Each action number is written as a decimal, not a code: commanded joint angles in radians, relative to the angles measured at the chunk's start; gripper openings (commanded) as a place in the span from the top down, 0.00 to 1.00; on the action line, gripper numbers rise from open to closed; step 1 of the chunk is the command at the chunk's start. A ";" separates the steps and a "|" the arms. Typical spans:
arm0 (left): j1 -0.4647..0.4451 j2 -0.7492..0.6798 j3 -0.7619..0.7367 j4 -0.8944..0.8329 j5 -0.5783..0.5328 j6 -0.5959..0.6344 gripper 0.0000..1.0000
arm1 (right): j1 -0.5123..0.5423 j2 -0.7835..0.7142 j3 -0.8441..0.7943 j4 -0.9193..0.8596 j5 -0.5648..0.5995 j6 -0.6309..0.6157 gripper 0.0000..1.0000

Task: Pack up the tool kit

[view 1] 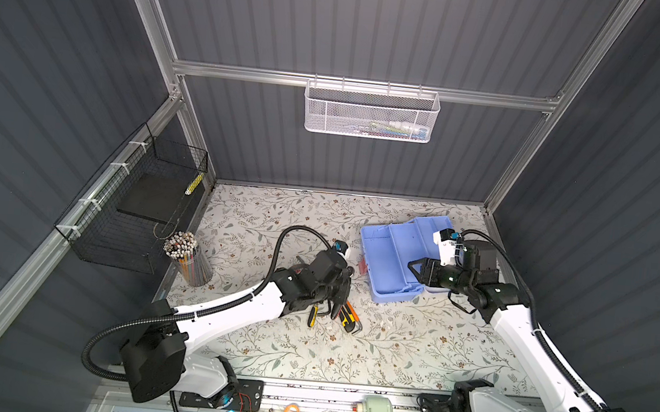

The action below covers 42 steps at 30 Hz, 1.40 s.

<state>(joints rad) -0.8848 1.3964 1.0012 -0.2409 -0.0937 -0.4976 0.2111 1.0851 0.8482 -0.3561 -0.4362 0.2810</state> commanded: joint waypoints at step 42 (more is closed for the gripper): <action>0.109 0.153 0.048 0.508 0.123 -0.093 0.89 | 0.282 0.199 -0.023 0.396 -0.075 0.264 0.49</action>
<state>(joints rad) -0.7734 1.5696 1.0576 0.2298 0.0456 -0.5991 0.4881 1.2957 0.8043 0.0513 -0.5056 0.5461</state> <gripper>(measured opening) 0.136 0.506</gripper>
